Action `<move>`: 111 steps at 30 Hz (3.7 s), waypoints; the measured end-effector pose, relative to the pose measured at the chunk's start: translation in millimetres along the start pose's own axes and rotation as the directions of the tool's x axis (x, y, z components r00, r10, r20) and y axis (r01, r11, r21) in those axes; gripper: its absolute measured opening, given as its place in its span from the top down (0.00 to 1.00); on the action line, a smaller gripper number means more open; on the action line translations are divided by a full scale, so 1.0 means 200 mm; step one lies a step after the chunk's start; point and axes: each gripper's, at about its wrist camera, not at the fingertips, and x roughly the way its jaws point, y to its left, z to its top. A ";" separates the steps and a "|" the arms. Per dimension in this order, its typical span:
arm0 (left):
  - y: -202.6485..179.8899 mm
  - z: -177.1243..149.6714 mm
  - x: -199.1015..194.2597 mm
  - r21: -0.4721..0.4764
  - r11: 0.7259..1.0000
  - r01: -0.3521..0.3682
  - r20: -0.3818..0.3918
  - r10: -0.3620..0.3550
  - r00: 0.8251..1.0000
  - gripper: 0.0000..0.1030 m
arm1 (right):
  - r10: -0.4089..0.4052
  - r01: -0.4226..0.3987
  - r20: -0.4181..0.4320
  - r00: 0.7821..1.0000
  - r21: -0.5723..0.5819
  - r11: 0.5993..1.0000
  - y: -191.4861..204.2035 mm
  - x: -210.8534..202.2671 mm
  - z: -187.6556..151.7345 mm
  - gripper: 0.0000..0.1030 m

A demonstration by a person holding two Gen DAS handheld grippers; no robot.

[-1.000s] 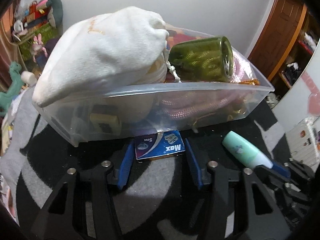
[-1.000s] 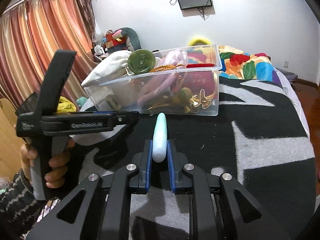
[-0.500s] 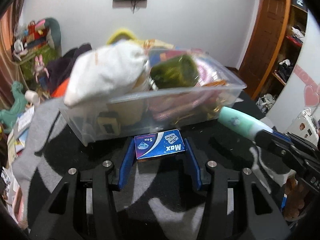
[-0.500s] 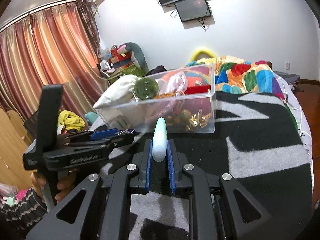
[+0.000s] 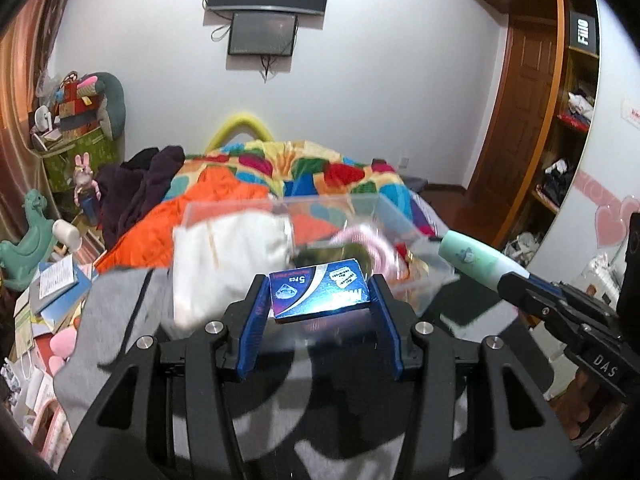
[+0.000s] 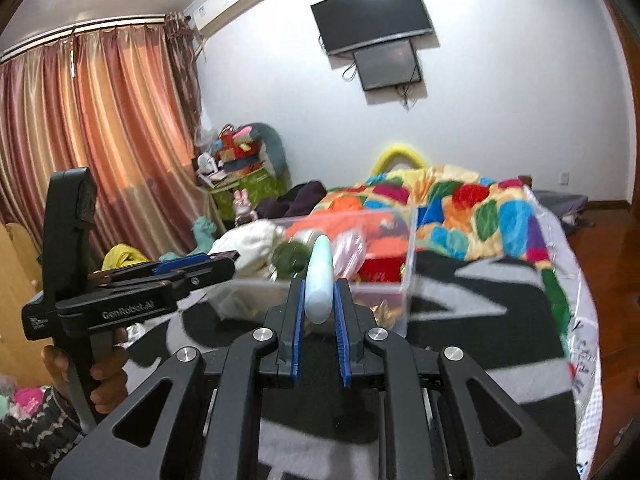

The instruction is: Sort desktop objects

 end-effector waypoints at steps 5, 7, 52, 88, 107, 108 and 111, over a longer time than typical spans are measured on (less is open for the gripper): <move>-0.01 0.10 0.07 0.031 1.000 -0.002 0.009 0.001 1.000 0.52 | -0.019 0.019 0.013 1.000 0.006 1.000 -0.04 0.07 0.07 0.88; 0.00 0.12 0.10 0.035 0.999 -0.007 0.006 0.007 1.000 0.52 | -0.037 0.037 0.012 0.999 -0.002 0.999 -0.05 0.11 0.08 0.88; -0.02 0.05 0.06 -0.005 1.000 0.008 -0.013 -0.008 1.000 0.49 | -0.098 0.097 -0.016 0.995 -0.024 0.995 0.04 0.07 0.05 0.57; -0.12 -0.39 -0.44 0.016 0.987 -0.161 0.111 0.158 0.981 0.06 | -0.253 0.255 0.071 0.965 -0.020 0.967 0.23 -0.32 -0.22 0.02; -0.15 -0.50 -0.47 -0.016 0.985 -0.170 0.102 0.170 0.980 0.05 | -0.231 0.233 0.069 0.971 -0.034 0.972 0.25 -0.36 -0.28 0.02; -0.15 -0.50 -0.47 -0.017 0.985 -0.170 0.102 0.171 0.980 0.05 | -0.229 0.232 0.067 0.971 -0.033 0.972 0.25 -0.36 -0.29 0.02; -0.16 -0.50 -0.47 -0.013 0.985 -0.170 0.104 0.171 0.980 0.05 | -0.225 0.228 0.065 0.972 -0.029 0.973 0.26 -0.36 -0.29 0.02</move>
